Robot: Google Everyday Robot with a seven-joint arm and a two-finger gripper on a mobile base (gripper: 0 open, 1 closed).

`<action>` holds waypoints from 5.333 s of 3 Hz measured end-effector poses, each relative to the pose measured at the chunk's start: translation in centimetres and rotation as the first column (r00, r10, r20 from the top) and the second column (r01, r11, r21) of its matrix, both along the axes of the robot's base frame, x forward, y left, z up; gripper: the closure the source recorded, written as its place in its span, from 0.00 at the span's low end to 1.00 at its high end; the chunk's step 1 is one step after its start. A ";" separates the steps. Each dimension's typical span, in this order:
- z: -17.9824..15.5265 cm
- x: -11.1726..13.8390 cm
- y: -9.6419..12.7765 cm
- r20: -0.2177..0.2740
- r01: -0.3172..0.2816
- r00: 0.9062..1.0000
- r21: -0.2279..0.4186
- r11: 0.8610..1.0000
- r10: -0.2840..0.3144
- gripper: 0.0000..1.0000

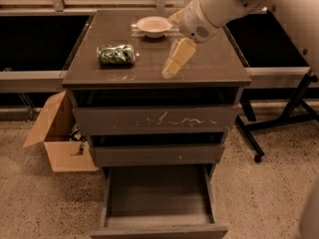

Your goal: Place green can into bottom drawer

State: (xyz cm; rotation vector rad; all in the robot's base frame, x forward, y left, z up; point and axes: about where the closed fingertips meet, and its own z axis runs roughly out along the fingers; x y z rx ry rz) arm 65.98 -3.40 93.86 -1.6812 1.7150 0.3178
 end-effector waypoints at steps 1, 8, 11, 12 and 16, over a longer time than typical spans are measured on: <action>-1.1 3.1 2.0 0.003 -0.037 0.999 0.031 0.999 0.037 0.00; -7.3 11.1 15.4 -0.023 -0.170 0.984 0.126 0.977 0.174 0.19; -8.9 10.2 17.0 -0.083 -0.225 0.964 0.248 0.942 0.252 0.96; -8.7 10.2 17.0 -0.082 -0.225 0.964 0.248 0.942 0.252 1.00; -2.3 -0.3 13.1 0.016 -0.334 0.940 0.238 0.912 0.341 1.00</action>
Offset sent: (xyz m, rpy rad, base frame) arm 0.0876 0.0684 -0.0233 0.0295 -0.0024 0.1062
